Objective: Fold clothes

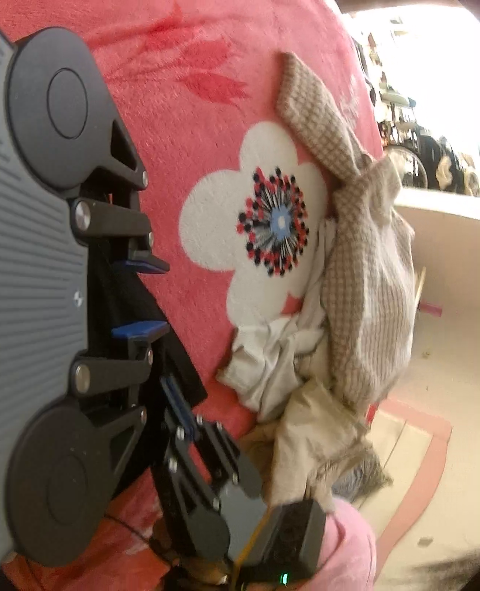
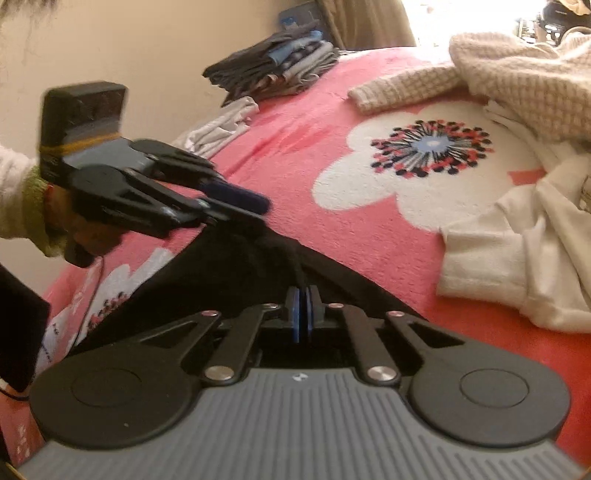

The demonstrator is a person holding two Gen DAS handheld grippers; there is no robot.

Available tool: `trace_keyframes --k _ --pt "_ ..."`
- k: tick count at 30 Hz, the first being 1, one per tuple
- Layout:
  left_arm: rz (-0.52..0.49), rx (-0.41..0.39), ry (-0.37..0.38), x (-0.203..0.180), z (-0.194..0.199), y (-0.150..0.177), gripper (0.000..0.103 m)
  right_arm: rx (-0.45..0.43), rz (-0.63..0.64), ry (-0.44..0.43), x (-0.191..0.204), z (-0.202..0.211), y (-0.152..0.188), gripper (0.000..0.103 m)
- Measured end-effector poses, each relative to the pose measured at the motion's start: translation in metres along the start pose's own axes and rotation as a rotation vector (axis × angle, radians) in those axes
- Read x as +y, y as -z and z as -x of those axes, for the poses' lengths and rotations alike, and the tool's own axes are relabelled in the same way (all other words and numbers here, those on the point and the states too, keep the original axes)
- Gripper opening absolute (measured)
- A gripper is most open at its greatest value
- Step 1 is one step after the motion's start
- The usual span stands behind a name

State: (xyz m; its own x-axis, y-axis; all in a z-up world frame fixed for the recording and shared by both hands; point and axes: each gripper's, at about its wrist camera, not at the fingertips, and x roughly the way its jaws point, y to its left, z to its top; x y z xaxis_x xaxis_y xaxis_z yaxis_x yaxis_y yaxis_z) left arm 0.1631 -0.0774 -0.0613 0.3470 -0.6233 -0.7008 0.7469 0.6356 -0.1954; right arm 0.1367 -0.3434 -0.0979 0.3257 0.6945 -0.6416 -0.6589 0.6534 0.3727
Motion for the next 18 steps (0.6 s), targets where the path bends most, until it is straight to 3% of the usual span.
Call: trace_keyframes --k 7,10,17,18 --pt "-0.085 0.057 0.026 -0.023 -0.016 0.008 0.028 -0.056 -0.187 0.019 -0.017 0.000 0.008 0.002" --pt "-0.090 0.061 0.018 -0.023 -0.018 0.010 0.028 -0.112 -0.273 0.118 -0.033 0.017 0.009 0.006" --pt "-0.101 0.070 -0.001 -0.023 -0.025 0.015 0.028 -0.167 -0.364 0.090 -0.036 0.065 0.024 0.009" --pt "-0.098 0.068 -0.001 -0.023 -0.026 0.014 0.028 -0.150 -0.357 0.077 -0.030 0.065 0.025 0.014"
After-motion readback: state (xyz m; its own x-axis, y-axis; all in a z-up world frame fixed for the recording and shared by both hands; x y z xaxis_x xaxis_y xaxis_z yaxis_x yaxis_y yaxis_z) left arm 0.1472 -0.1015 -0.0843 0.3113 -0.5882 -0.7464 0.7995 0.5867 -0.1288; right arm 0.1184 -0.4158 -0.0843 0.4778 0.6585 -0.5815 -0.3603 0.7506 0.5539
